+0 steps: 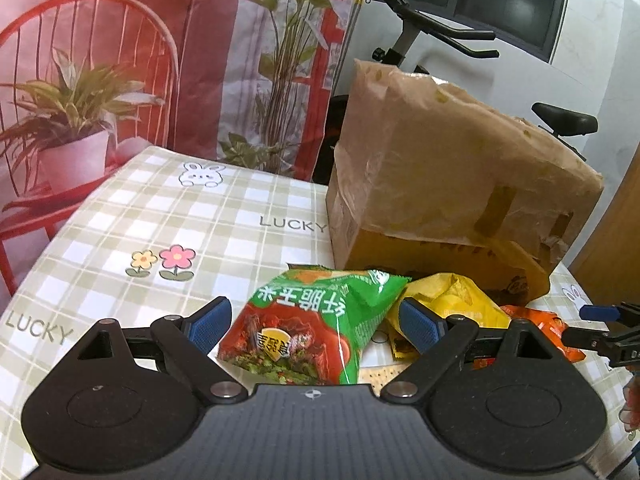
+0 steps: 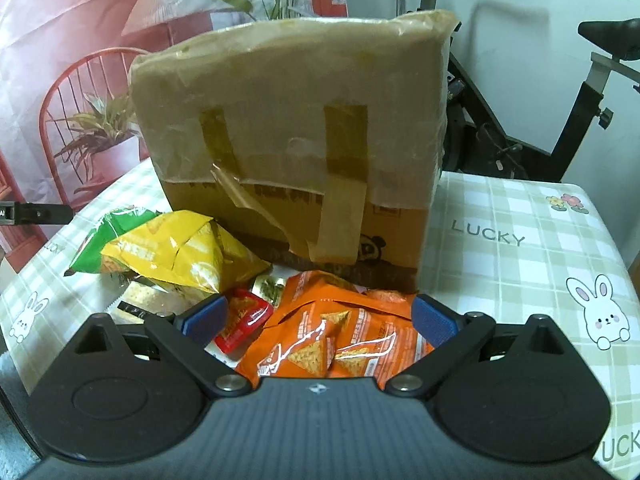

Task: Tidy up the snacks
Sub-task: 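Grasp the green chip bag with the left tool while the right tool grasps the orange chip bag, then lift both chip bags over the box and open both tools to drop them, then move both open tools back down to the snacks on the table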

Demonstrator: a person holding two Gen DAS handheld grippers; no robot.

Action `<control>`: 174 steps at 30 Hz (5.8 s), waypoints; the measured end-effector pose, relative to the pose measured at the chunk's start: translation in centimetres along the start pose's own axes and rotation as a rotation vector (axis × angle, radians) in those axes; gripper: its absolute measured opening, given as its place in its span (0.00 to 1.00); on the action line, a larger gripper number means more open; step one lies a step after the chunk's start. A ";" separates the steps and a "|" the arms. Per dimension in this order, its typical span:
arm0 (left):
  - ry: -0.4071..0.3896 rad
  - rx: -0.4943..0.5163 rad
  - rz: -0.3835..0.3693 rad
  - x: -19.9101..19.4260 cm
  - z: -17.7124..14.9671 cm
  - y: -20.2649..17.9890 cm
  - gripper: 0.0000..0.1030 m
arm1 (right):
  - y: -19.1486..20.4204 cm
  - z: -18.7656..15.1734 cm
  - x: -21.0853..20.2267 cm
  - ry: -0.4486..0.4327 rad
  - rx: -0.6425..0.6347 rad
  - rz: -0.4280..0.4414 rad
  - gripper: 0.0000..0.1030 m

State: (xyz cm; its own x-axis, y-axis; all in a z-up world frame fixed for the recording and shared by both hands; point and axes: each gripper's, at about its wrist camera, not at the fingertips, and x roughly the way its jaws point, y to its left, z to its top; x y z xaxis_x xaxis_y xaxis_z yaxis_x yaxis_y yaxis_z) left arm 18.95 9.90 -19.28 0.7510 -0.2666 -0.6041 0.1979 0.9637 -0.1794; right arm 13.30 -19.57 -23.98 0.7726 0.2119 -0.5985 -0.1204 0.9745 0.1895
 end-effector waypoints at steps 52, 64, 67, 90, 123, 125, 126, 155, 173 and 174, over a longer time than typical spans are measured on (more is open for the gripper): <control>0.002 0.050 -0.041 1.2 -2.7 -0.7 0.39 | -0.9 -1.8 2.3 0.041 0.084 0.073 0.69; -0.102 -0.021 -0.050 -3.3 -3.7 -1.3 0.33 | -0.6 -2.8 -1.8 -0.045 0.125 0.065 0.69; -0.155 -0.005 -0.047 -4.6 -3.1 -1.8 0.32 | -0.5 -2.6 -3.3 -0.096 0.121 0.068 0.69; -0.456 0.117 -0.213 -6.5 10.6 -9.8 0.32 | -1.9 9.8 -12.2 -0.479 0.049 0.032 0.69; -0.243 0.125 -0.102 0.8 16.0 -10.4 0.85 | 0.2 16.9 -1.7 -0.291 -0.076 0.019 0.91; -0.234 0.125 -0.098 -0.1 15.0 -10.1 0.85 | 0.4 16.0 -2.8 -0.286 -0.069 0.025 0.91; -0.227 0.126 -0.094 -0.4 14.6 -10.0 0.85 | 0.6 15.7 -3.2 -0.285 -0.067 0.028 0.91; -0.098 0.074 0.000 -3.7 2.7 -5.1 0.85 | 1.5 3.7 -5.0 -0.146 0.005 0.044 0.91; -0.020 0.057 0.007 -1.8 -0.3 -4.4 0.85 | 0.6 -0.3 -2.2 -0.049 0.048 0.045 0.91; -0.017 0.056 0.008 -1.7 -0.4 -4.4 0.85 | 0.6 -0.5 -2.0 -0.042 0.045 0.044 0.91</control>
State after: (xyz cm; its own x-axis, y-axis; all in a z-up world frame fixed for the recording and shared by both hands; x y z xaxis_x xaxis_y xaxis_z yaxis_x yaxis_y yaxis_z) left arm 16.53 6.12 -17.82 0.7633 -0.2595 -0.5917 0.2270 0.9651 -0.1305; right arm 11.34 -19.40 -23.03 0.7930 0.2500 -0.5556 -0.1271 0.9598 0.2504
